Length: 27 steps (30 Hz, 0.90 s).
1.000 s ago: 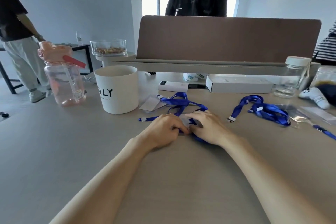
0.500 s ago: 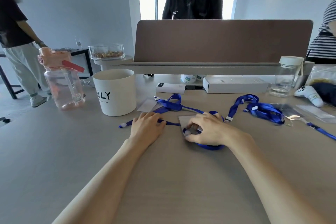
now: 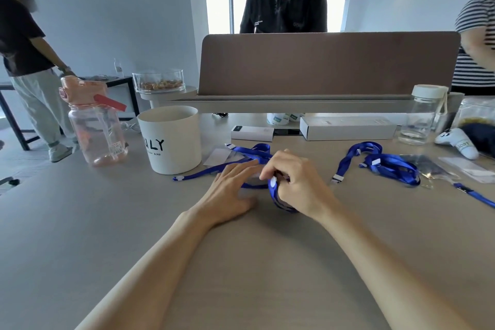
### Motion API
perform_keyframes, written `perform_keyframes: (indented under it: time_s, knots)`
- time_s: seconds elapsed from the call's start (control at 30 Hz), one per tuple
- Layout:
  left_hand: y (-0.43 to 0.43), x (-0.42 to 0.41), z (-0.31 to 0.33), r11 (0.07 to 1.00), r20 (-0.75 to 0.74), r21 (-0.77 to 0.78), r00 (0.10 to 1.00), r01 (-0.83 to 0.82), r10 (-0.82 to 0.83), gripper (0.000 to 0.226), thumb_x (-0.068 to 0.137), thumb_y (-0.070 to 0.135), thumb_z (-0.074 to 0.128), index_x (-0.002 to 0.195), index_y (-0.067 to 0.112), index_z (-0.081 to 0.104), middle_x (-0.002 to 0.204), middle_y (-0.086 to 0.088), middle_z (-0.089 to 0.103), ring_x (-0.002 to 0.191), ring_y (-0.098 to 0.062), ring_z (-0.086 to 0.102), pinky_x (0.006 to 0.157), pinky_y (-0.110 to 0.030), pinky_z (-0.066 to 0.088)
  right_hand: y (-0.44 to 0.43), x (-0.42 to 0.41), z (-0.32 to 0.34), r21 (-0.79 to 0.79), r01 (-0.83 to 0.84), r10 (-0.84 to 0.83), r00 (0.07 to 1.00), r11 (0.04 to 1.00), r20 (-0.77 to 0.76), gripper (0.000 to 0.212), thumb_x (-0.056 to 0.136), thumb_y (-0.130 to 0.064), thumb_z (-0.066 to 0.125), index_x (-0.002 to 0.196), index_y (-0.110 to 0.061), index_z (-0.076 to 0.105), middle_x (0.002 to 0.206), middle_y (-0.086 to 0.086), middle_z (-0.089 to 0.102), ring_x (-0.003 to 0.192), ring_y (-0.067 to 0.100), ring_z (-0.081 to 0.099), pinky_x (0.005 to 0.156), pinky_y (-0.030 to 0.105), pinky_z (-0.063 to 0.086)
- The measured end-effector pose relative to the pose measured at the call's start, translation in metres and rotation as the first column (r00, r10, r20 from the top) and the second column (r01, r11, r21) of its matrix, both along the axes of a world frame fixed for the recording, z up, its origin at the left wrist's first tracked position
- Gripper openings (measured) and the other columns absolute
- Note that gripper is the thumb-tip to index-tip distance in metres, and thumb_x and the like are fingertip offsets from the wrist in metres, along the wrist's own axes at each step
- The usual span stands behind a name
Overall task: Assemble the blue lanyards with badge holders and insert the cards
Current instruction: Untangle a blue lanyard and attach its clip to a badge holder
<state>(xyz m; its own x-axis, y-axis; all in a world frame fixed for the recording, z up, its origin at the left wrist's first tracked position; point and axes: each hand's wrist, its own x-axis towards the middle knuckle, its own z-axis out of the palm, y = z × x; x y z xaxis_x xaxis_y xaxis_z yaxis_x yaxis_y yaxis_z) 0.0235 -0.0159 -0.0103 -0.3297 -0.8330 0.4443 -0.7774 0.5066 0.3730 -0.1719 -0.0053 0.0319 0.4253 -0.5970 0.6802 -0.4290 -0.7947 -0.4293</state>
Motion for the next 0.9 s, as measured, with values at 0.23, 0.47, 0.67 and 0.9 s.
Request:
perform_keyframes:
  time_s: [0.23,0.47,0.67,0.9]
  knots:
    - [0.012,-0.011,0.017,0.869,-0.334,-0.421,0.935,-0.260,0.118,0.004,0.089,0.024,0.064,0.087,0.022,0.066,0.084,0.011,0.067,0.074,-0.009,0.057,0.073,-0.026,0.043,0.007,0.002,0.004,0.008,0.080,-0.080,0.975,0.997,0.207,0.028,0.080,0.006,0.055,0.095,-0.014,0.067,0.098,-0.008,0.055,0.088,0.004,0.055,0.072,0.010,0.043]
    - [0.011,-0.004,0.013,0.829,-0.099,-0.525,0.982,-0.190,0.163,0.029,0.086,0.001,0.062,0.105,0.022,0.070,0.099,0.008,0.067,0.087,-0.018,0.061,0.065,-0.033,0.051,-0.002,-0.003,-0.007,0.289,0.064,-0.109,0.984,0.955,0.141,0.039,0.087,-0.026,0.040,0.113,-0.024,0.068,0.111,-0.013,0.058,0.100,0.003,0.056,0.083,0.026,0.047]
    - [0.012,-0.007,0.012,0.858,-0.070,-0.500,0.993,-0.116,0.093,0.029,0.086,0.004,0.061,0.108,0.021,0.070,0.099,0.008,0.066,0.093,-0.016,0.059,0.068,-0.034,0.052,-0.011,0.000,-0.017,0.398,0.127,-0.165,0.984,0.909,0.062,0.037,0.093,-0.039,0.061,0.126,-0.025,0.062,0.094,-0.020,0.067,0.068,-0.002,0.055,0.069,0.017,0.047]
    - [0.011,-0.008,0.010,0.800,-0.013,-0.582,0.985,-0.148,0.173,0.026,0.082,0.005,0.065,0.102,0.021,0.071,0.097,0.009,0.067,0.092,-0.016,0.057,0.070,-0.031,0.047,-0.017,0.000,-0.023,0.133,0.303,-0.286,0.949,0.944,-0.135,0.021,0.099,-0.031,0.051,0.105,-0.022,0.069,0.094,-0.012,0.066,0.092,0.008,0.053,0.069,0.030,0.048]
